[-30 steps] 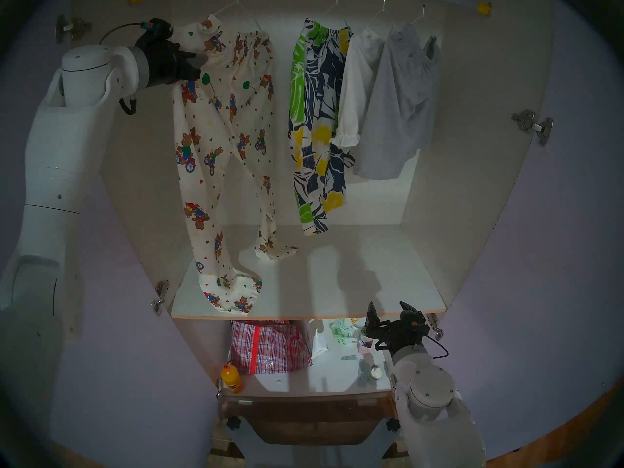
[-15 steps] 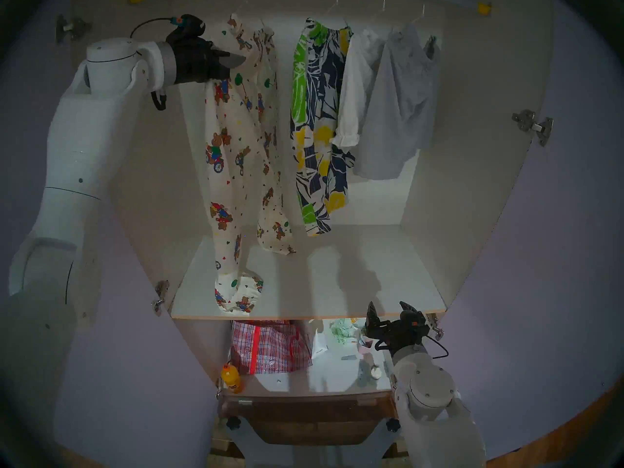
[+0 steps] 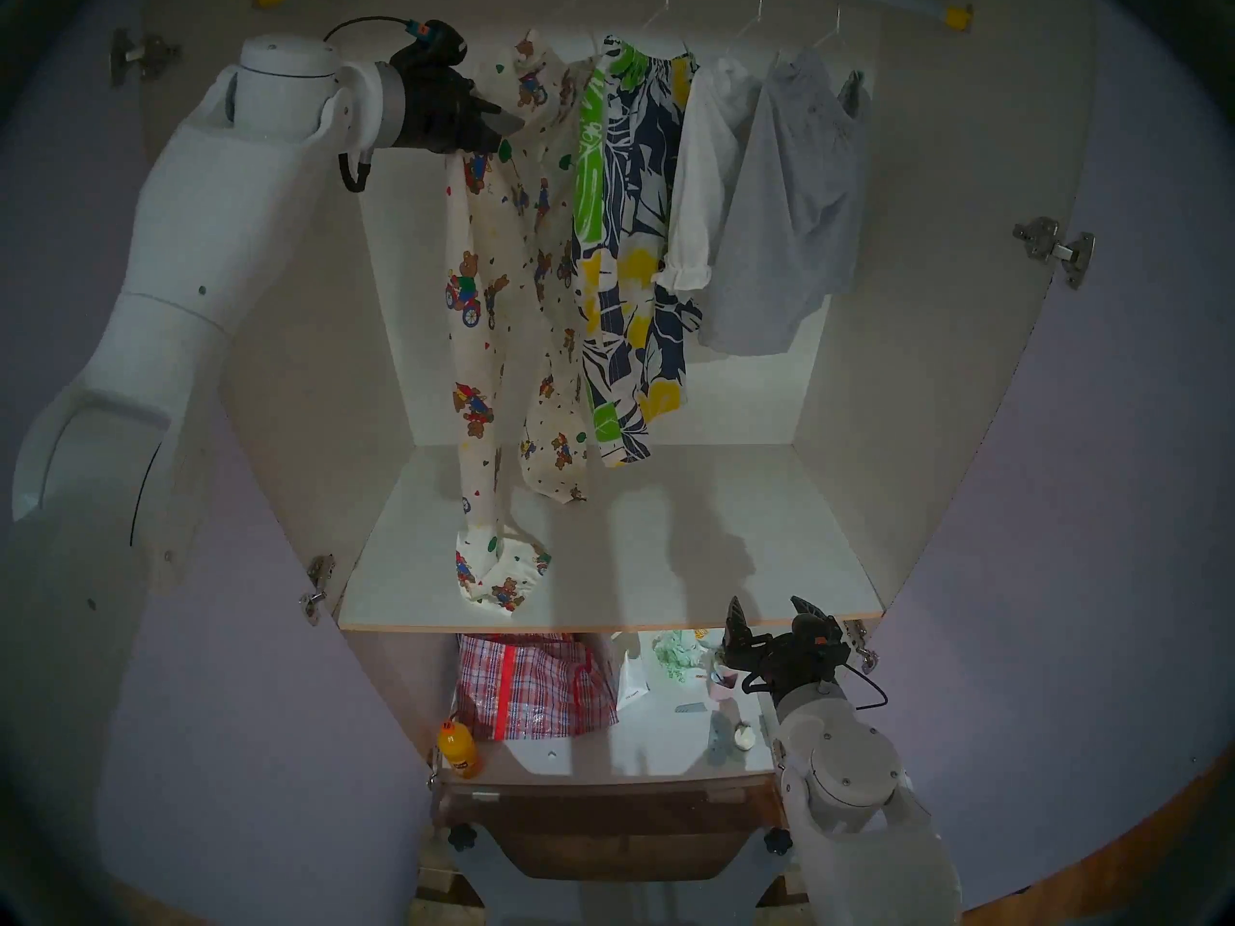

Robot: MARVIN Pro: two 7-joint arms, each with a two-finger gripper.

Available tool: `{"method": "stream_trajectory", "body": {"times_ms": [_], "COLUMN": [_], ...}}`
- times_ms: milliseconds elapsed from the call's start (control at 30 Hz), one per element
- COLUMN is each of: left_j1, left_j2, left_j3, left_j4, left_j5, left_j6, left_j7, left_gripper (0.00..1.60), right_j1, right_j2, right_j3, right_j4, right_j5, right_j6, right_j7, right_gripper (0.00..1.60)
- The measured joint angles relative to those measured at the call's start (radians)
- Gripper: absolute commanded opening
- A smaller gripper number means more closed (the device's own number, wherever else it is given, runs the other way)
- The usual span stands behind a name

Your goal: Move and arrange clothes and pants in the wardrobe

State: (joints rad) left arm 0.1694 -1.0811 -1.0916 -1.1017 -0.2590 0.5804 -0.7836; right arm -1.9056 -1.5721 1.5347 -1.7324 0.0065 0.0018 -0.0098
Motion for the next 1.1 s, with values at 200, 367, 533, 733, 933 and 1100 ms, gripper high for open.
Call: {"method": "stream_trajectory", "body": {"times_ms": [200,367,533,733,933,1100], "left_j1": [-0.072,-0.091,-0.088,-0.084,-0.071,-0.047], "left_j2": [-0.039,-0.085,-0.101,-0.115,-0.125,-0.132], "left_j3": [0.038,0.036,0.029,0.025,0.014,-0.007], "left_j4": [0.059,0.111,0.126,0.134,0.126,0.107], "left_j5": [0.007,0.009,0.006,0.003,-0.004,-0.012], "left_j6": [0.028,0.058,0.072,0.08,0.081,0.082], "left_j7": [0.001,0.026,0.049,0.07,0.089,0.113], "left_gripper": [0.0,0.0,0.0,0.0,0.0,0.0], "right_j1": [0.0,0.0,0.0,0.0,0.0,0.0], "right_j2": [0.0,0.0,0.0,0.0,0.0,0.0], "right_j3": [0.0,0.0,0.0,0.0,0.0,0.0], "right_j4": [0.0,0.0,0.0,0.0,0.0,0.0], "right_j5": [0.0,0.0,0.0,0.0,0.0,0.0], "right_j6": [0.0,0.0,0.0,0.0,0.0,0.0], "right_j7": [0.0,0.0,0.0,0.0,0.0,0.0], "right_gripper": [1.6,1.6,1.6,1.6,1.6,1.6]}}
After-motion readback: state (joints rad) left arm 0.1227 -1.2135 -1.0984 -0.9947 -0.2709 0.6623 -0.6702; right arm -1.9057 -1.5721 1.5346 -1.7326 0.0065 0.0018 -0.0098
